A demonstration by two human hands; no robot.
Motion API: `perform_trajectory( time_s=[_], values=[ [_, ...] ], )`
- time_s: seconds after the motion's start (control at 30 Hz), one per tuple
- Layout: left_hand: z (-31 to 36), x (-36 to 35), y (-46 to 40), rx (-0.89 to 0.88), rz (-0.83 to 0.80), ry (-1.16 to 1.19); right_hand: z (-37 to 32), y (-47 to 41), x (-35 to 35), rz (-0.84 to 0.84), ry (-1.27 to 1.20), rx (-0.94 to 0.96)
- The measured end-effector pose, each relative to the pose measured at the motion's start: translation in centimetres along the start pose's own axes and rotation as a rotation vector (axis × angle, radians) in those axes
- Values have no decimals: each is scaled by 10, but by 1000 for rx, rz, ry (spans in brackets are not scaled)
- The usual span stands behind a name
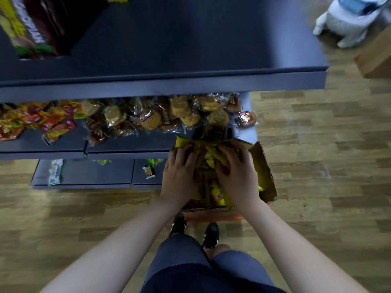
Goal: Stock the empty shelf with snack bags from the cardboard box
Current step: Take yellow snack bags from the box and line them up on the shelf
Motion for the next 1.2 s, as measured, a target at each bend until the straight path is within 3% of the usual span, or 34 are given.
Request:
perform_trajectory(
  time_s=[0.27, 0.7, 0.97, 1.2],
  values=[
    [22, 77, 1, -57, 276, -13, -45, 1, 52, 108, -70, 158],
    [53, 183, -9, -159, 564, -80, -121, -18, 130, 302, -256, 347],
    [41, 225, -43, -134, 664, -146, -160, -67, 155, 319, -263, 357],
    [5, 246, -89, -85, 637, -196, -190, -114, 153, 320, -204, 355]
  ],
)
Point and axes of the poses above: each hand's wrist, its own y-axis away from the middle knuckle, its own x-axis out of the back of the hand, z = x × y, the point moved 10 cm from there along -y, towards the middle knuckle, and after that the axes turned 7 degrees about -x, right-handed, at the moved point
